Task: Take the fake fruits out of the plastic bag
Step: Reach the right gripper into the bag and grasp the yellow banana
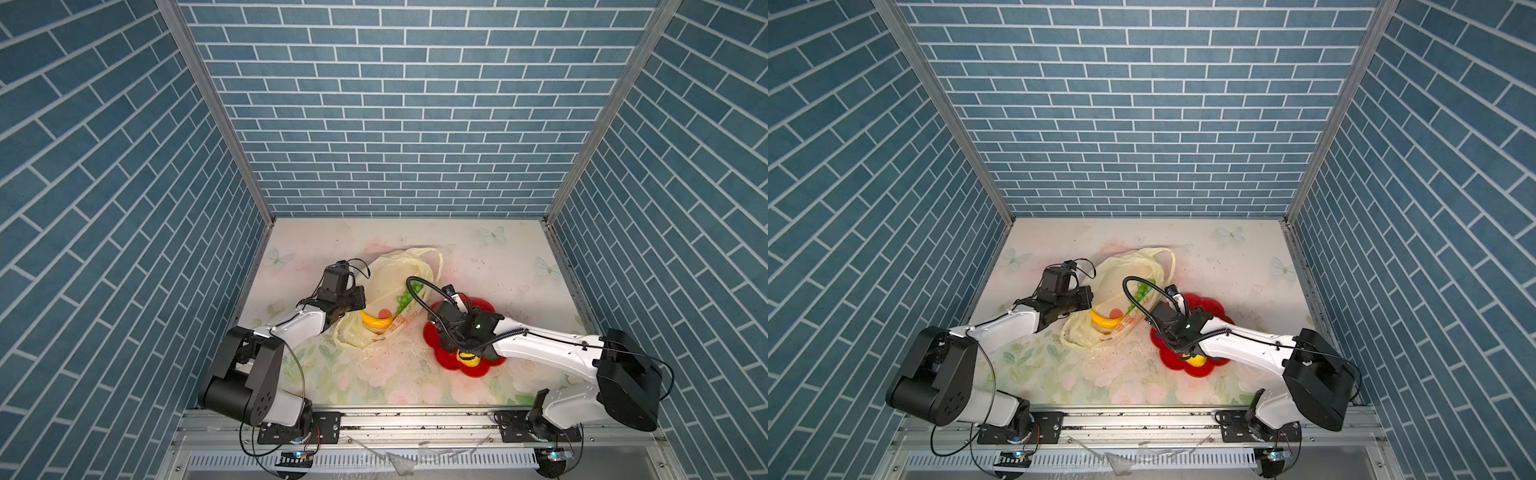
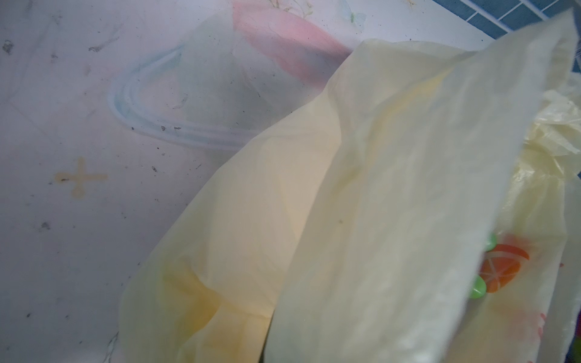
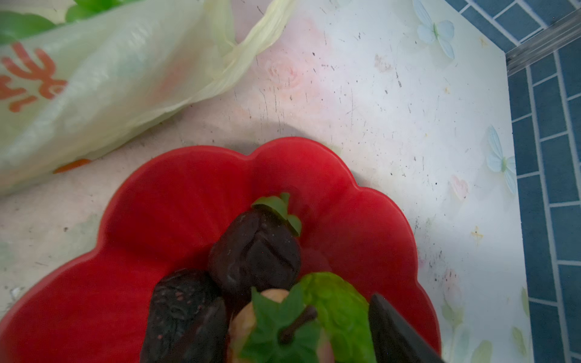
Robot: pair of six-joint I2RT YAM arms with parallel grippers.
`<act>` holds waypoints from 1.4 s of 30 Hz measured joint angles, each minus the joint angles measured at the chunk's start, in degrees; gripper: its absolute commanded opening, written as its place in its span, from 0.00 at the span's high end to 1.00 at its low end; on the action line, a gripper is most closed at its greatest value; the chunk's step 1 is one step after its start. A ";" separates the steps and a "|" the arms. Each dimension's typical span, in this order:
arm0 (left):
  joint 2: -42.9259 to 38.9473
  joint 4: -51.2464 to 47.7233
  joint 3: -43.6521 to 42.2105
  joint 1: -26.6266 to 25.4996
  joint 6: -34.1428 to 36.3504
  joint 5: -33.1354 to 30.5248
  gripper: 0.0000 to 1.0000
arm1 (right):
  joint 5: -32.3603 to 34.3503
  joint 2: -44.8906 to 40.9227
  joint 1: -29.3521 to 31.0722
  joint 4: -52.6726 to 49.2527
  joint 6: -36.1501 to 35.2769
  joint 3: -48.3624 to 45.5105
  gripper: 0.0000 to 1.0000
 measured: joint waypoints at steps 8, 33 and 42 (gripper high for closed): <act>-0.72 -0.02 -0.09 0.31 -0.11 -1.03 1.00 | -16.98 4.55 -5.62 4.35 -4.31 12.74 0.29; -4.09 1.29 -5.07 9.42 -5.79 -0.15 1.00 | -44.68 39.45 -2.99 -1.42 -22.03 46.69 0.35; -4.09 1.46 -5.16 9.88 -6.58 0.24 1.00 | -43.71 42.93 -0.66 -4.22 -22.40 48.87 0.34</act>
